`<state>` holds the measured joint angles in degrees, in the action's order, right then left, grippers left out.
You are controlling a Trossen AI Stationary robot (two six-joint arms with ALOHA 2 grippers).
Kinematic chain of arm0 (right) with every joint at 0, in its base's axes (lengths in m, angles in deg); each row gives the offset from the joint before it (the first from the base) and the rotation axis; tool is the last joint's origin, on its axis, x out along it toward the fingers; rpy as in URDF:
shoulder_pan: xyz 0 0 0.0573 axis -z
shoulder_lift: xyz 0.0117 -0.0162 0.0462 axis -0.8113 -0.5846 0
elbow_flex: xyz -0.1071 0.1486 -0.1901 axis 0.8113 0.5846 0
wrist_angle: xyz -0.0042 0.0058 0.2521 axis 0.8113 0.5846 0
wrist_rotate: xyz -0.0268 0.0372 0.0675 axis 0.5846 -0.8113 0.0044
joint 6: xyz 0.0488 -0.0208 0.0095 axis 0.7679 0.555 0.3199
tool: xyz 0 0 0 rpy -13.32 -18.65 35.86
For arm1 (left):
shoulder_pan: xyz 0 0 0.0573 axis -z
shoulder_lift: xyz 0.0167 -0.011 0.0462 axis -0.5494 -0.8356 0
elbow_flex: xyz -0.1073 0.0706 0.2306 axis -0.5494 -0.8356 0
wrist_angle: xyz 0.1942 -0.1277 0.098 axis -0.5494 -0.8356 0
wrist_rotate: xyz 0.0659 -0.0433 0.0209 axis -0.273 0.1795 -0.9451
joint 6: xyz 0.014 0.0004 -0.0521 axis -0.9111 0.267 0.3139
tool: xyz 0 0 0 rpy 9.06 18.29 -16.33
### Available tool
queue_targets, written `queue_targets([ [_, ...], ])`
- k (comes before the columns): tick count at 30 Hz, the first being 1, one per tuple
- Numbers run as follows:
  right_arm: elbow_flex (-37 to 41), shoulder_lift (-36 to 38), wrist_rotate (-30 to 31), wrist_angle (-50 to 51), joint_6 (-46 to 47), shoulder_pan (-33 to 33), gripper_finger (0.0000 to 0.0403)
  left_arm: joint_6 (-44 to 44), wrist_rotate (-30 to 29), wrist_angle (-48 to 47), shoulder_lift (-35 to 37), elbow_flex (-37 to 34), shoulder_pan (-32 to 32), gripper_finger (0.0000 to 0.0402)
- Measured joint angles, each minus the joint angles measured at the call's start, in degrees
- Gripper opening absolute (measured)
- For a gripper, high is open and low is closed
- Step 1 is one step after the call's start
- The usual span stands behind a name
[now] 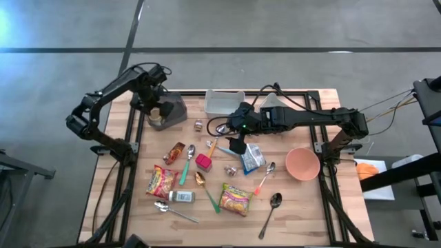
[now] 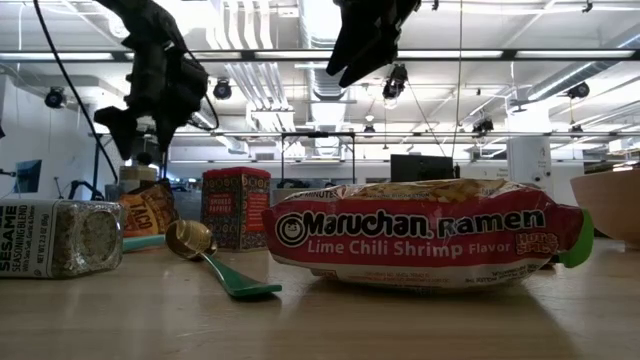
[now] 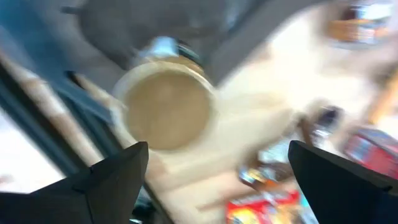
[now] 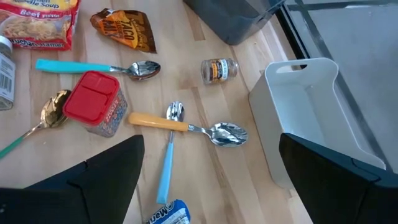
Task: Pick & Place Food Item
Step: Put the gold seasoning bottle into the black bin, then put the blue noodle pack into the right gray bin
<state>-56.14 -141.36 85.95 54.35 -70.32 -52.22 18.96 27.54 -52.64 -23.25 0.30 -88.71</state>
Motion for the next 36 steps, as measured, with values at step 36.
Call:
queue_targets([
  [36, 29.58, 9.28, -18.42, -7.64, 27.6, 7.32, 0.037, 18.99, 3.25, 17.57, 21.71, -3.09, 22.88, 0.0387],
])
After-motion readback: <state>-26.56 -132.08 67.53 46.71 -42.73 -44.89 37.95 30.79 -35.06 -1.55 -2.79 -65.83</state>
